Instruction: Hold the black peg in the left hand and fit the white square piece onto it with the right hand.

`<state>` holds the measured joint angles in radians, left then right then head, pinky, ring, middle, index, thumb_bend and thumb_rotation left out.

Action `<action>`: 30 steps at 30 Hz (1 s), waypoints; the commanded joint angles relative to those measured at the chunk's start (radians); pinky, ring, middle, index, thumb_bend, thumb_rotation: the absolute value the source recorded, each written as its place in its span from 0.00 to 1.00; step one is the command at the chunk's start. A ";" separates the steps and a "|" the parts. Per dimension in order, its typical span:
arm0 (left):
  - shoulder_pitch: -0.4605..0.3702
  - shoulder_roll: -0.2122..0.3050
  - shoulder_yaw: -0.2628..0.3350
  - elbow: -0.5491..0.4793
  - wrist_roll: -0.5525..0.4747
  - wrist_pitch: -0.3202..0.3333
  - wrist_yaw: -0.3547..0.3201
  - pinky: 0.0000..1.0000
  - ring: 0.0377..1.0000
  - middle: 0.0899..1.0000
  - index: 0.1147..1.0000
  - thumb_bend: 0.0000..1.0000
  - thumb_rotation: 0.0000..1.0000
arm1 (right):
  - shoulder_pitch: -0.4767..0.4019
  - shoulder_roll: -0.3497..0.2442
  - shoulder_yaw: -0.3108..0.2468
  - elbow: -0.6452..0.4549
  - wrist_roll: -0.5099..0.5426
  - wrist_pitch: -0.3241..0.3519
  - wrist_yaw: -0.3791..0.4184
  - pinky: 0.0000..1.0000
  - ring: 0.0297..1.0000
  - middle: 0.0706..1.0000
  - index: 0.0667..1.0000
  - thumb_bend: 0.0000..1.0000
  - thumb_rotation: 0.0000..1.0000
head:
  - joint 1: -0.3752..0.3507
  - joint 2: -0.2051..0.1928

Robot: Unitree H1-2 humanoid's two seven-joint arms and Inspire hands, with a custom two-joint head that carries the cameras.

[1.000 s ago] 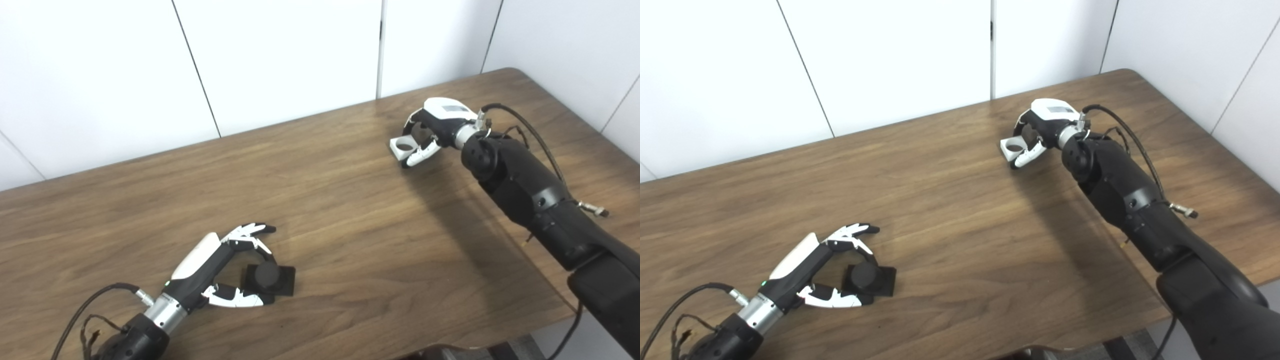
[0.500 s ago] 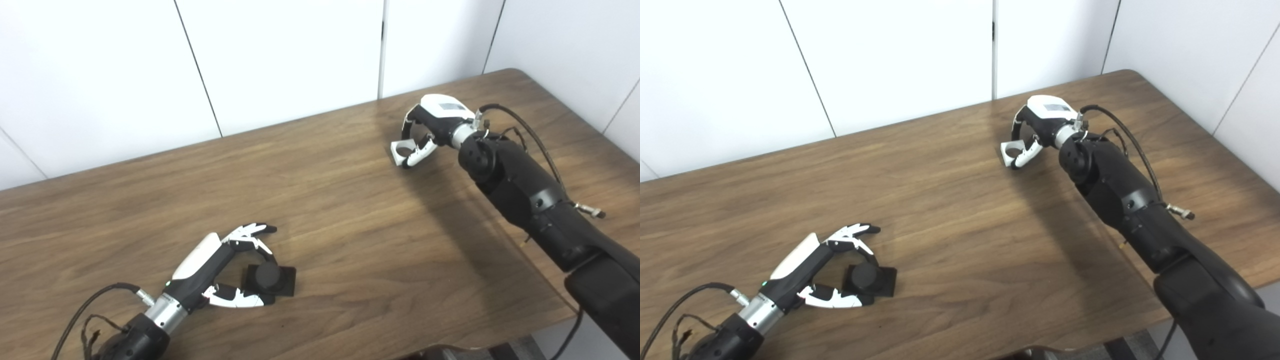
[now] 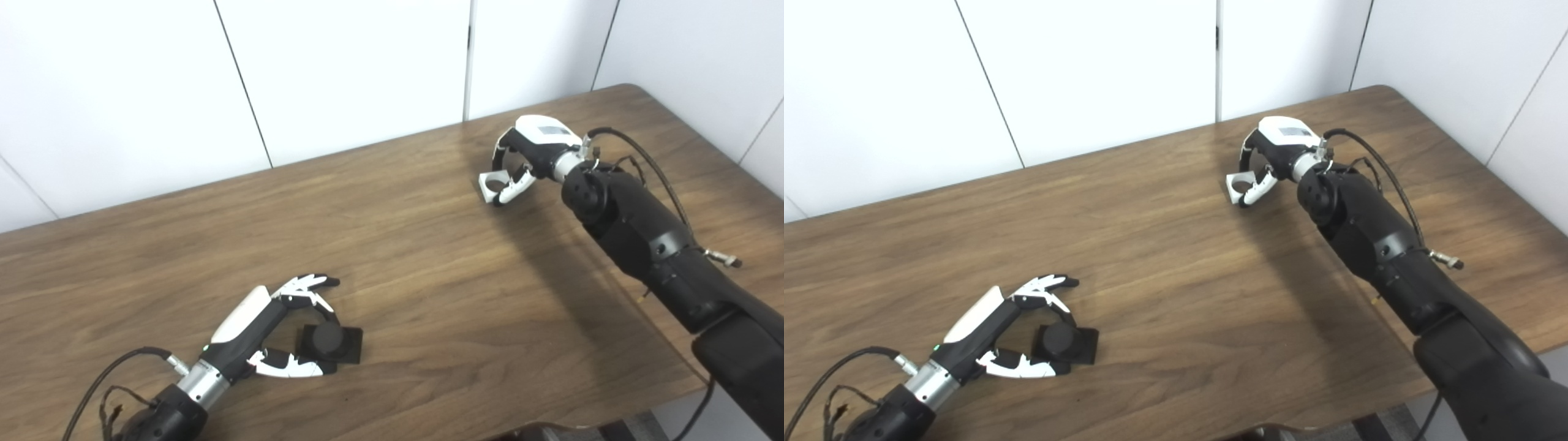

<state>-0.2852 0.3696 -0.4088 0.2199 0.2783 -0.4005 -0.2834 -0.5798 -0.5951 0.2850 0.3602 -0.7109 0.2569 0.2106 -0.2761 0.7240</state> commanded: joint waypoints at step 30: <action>0.021 0.024 -0.031 0.040 0.042 0.023 -0.064 0.91 0.92 0.87 0.43 0.52 0.08 | 0.002 -0.034 -0.062 -0.074 0.016 -0.001 -0.042 0.69 0.78 0.78 0.45 0.52 0.13 | 0.001 0.010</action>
<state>-0.2908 0.3703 -0.4100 0.2207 0.2806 -0.4015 -0.2836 -0.5374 -0.6053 0.2447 0.3207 -0.6911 0.2597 0.1865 -0.2761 0.7332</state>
